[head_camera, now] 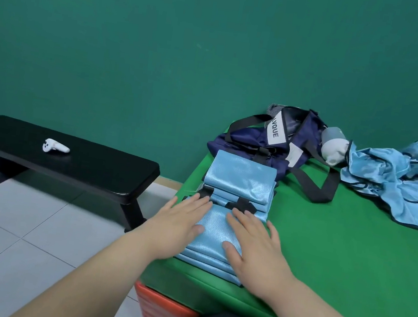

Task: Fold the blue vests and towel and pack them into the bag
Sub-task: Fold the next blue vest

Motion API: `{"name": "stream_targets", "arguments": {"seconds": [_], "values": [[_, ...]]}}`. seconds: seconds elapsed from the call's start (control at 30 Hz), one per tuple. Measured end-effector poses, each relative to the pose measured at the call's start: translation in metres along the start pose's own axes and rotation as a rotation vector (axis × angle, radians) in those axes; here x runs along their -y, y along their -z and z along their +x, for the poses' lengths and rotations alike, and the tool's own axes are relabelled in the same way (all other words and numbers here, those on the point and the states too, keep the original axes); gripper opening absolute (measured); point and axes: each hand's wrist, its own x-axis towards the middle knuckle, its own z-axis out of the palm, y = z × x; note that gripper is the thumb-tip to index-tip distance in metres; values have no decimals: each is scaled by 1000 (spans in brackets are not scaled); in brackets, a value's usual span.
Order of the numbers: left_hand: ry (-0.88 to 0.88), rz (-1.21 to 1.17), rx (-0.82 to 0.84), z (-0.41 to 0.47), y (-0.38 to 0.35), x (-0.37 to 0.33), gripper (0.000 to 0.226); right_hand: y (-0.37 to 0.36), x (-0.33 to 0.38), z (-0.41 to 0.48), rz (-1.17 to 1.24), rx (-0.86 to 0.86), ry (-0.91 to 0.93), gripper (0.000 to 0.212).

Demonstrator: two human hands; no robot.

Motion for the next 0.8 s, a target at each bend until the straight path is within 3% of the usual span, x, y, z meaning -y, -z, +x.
{"name": "stream_targets", "arguments": {"seconds": [0.4, 0.67, 0.8], "values": [[21, -165, 18, -6, -9, 11, 61, -10, -14, -3, 118, 64, 50, 74], [107, 10, 61, -10, 7, -1, 63, 5, -15, -1, 116, 125, 76, 65], [195, 95, -24, -18, 18, -16, 66, 25, -17, -8, 189, 47, 61, 65]]}}
